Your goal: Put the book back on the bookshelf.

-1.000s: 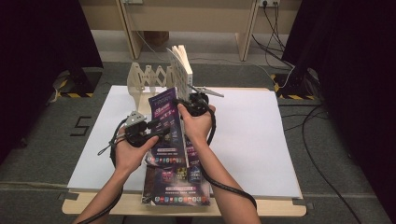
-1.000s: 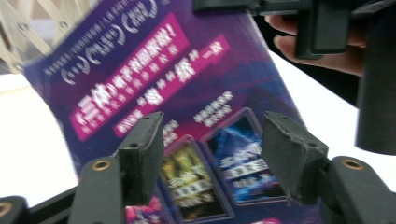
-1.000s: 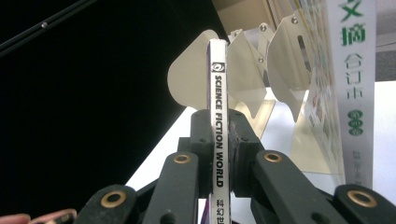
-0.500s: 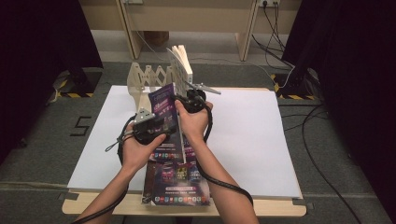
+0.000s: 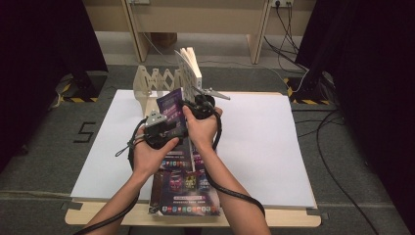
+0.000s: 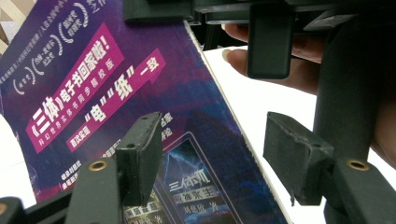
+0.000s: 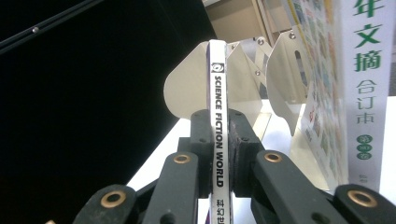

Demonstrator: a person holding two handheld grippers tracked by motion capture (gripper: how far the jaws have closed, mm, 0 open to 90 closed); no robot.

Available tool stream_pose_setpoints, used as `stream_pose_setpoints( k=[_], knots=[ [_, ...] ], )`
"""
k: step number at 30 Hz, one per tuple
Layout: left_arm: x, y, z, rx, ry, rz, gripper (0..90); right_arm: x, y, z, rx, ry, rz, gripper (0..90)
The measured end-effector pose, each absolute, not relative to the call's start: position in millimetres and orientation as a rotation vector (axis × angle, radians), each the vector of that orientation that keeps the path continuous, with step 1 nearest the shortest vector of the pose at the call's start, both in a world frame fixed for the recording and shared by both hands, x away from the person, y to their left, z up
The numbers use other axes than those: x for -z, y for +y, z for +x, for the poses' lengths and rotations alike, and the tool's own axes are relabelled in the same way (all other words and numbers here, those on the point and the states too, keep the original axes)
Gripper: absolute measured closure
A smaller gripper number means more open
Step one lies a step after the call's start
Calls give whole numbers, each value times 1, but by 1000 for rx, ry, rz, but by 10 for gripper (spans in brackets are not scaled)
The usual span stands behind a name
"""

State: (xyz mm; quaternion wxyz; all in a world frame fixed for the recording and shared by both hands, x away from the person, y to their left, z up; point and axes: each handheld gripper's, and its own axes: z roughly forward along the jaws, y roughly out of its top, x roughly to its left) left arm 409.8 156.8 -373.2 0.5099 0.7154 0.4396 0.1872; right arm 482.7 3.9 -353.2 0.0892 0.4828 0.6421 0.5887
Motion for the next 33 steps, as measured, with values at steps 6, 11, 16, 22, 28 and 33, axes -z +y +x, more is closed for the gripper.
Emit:
stream_pose_setpoints(
  k=[6,11,16,22,28,33],
  knots=[
    [372,152,414,-466,1073,1728,365,352,6,481,-1743,1912,1420,832],
    [375,148,418,-474,1102,1725,356,351,8,480,-1736,1920,1407,831],
    [381,149,423,-468,1120,1725,322,352,8,479,-1737,1922,1410,830],
    [382,148,423,-472,1140,1724,324,352,9,479,-1733,1923,1412,829],
    [382,146,425,-457,1163,1731,334,352,11,479,-1721,1926,1415,824],
    [380,145,426,-463,1173,1734,342,352,11,478,-1712,1928,1400,820]
  ],
)
